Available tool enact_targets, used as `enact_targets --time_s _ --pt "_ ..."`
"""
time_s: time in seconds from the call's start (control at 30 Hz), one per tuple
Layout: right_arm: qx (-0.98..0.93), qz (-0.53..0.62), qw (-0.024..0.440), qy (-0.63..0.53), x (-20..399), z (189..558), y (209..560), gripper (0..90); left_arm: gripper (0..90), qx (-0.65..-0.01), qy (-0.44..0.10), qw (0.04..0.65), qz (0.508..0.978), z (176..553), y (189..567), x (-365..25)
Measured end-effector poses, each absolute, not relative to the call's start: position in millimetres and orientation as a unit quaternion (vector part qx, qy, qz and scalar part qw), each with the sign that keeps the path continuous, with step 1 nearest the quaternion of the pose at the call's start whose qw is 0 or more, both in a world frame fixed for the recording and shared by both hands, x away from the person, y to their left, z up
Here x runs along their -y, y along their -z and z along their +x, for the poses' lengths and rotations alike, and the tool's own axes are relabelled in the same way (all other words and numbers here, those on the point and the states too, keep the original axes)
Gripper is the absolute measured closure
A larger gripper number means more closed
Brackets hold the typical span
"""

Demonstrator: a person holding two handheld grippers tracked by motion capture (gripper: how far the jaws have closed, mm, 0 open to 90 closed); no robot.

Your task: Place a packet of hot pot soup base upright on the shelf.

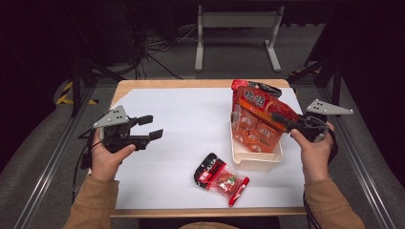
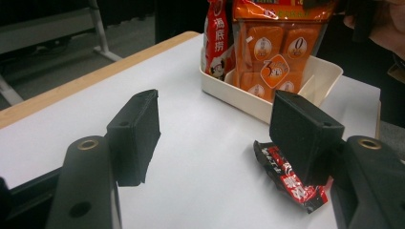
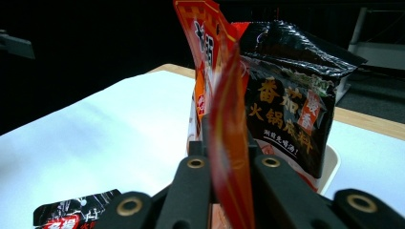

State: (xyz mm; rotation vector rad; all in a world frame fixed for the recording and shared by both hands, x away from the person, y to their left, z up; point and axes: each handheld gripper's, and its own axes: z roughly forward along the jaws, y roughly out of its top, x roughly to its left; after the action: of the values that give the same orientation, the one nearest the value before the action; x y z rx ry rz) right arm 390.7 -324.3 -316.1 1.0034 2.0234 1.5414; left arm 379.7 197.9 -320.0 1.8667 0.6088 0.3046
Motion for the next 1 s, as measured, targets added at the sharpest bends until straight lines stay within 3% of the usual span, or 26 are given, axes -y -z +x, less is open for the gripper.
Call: enact_targets --time_s 0.17,0.27,0.6,1.0 --pt "-0.718 0.375 0.202 -0.550 328.3 389.6 313.3 63.4 34.9 -0.258 -0.123 0.538 0.793 378.7 323.0 -192.4" --pt "-0.718 0.375 0.203 -0.550 331.1 385.6 310.3 55.3 34.8 -0.257 -0.123 0.534 0.796 377.8 324.3 -190.1" --pt "-0.719 0.368 0.222 -0.546 348.6 361.7 302.4 42.6 32.1 -0.257 -0.110 0.519 0.808 371.4 331.3 -182.5" --pt "-0.733 0.372 0.236 -0.518 371.9 345.8 307.6 38.6 30.7 -0.254 -0.105 0.505 0.819 364.5 338.2 -171.2"
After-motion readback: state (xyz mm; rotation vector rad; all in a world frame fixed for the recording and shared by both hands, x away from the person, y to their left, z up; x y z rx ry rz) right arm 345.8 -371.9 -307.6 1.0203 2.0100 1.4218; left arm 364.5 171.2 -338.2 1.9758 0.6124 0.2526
